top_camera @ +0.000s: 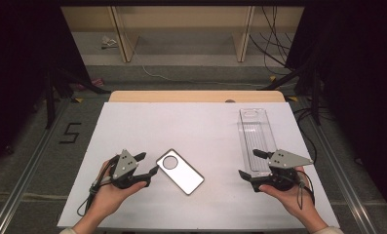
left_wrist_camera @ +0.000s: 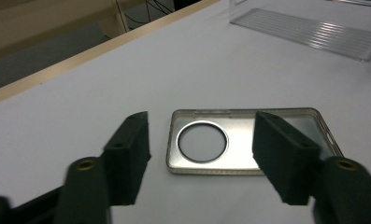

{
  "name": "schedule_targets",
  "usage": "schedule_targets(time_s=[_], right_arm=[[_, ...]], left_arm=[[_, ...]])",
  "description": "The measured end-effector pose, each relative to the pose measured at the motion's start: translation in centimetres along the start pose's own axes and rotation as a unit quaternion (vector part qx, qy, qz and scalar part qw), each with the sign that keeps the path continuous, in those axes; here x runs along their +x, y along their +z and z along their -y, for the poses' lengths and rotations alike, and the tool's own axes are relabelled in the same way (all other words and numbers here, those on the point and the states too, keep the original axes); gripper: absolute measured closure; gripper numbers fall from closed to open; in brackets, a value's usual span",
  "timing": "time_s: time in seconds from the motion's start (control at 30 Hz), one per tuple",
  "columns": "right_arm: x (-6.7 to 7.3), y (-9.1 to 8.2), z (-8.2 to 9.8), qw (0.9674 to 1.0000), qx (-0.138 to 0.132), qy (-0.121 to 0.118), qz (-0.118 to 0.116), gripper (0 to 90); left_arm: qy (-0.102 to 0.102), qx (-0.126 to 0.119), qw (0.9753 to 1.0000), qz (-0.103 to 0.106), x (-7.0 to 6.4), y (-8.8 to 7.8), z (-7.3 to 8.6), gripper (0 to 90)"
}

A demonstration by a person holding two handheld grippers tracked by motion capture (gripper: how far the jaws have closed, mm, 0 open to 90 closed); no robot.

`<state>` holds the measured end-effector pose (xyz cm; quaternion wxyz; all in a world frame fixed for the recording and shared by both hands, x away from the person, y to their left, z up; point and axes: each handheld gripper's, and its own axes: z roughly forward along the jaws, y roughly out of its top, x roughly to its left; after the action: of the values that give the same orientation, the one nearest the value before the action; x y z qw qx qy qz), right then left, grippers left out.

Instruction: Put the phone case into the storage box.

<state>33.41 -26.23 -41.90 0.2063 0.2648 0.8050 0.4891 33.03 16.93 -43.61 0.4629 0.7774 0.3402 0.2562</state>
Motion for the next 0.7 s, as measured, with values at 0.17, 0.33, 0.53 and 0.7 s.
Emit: schedule_targets(time_s=[0.17,0.33,0.53,0.7], right_arm=[[0.0,0.1,0.0,1.0,-0.001,0.001,-0.001,16.1],[0.0,0.2,0.0,1.0,-0.001,0.0,-0.002,16.1],[0.0,0.2,0.0,1.0,0.0,0.002,-0.004,16.1],[0.0,0.2,0.1,1.0,-0.002,0.003,-0.004,16.1]], left_arm=[[-0.006,0.017,0.9997,0.014,-0.5,1.7,-0.9,75.2],[-0.017,0.058,0.9974,0.04,-2.4,4.5,-2.2,89.6],[-0.017,0.092,0.9939,0.059,-4.9,8.1,-2.9,89.7],[-0.012,0.116,0.9904,0.073,-6.6,10.6,-3.1,89.7]])
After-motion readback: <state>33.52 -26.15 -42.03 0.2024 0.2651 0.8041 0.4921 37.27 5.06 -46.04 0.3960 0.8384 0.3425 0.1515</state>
